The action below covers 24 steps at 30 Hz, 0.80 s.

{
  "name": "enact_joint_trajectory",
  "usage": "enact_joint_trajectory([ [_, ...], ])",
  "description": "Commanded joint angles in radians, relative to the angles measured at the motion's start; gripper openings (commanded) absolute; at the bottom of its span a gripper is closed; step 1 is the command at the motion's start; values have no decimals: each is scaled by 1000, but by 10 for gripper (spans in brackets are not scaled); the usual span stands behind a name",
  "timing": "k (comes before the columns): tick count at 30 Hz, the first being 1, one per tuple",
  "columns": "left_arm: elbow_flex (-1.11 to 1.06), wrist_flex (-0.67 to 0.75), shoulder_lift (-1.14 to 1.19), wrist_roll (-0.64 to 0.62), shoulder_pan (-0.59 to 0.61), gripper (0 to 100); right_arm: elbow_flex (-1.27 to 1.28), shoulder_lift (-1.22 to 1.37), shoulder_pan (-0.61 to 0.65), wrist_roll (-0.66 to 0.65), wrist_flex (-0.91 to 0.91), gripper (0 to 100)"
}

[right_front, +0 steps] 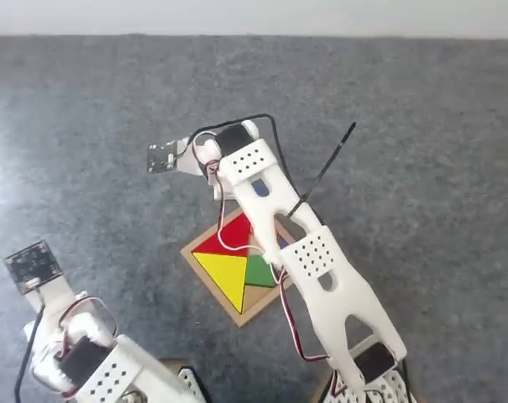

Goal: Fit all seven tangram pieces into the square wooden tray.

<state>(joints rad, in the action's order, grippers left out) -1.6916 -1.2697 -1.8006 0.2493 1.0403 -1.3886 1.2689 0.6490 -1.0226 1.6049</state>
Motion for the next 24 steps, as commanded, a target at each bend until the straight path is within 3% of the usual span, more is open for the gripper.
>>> enact_joint_trajectory([
  [1, 16, 0, -18, 8, 6, 13, -101, -22, -35, 71, 45, 101],
  [5, 16, 0, -18, 8, 6, 13, -284, -22, -5, 169, 185, 266],
  [9, 16, 0, -18, 8, 6, 13, -253, -73, -13, 216, 186, 243],
  [17, 16, 0, -18, 8, 6, 13, 81, -125, -41, 365, 186, 249],
  [24, 16, 0, -18, 8, 6, 13, 106, -120, -50, 391, 186, 251],
])
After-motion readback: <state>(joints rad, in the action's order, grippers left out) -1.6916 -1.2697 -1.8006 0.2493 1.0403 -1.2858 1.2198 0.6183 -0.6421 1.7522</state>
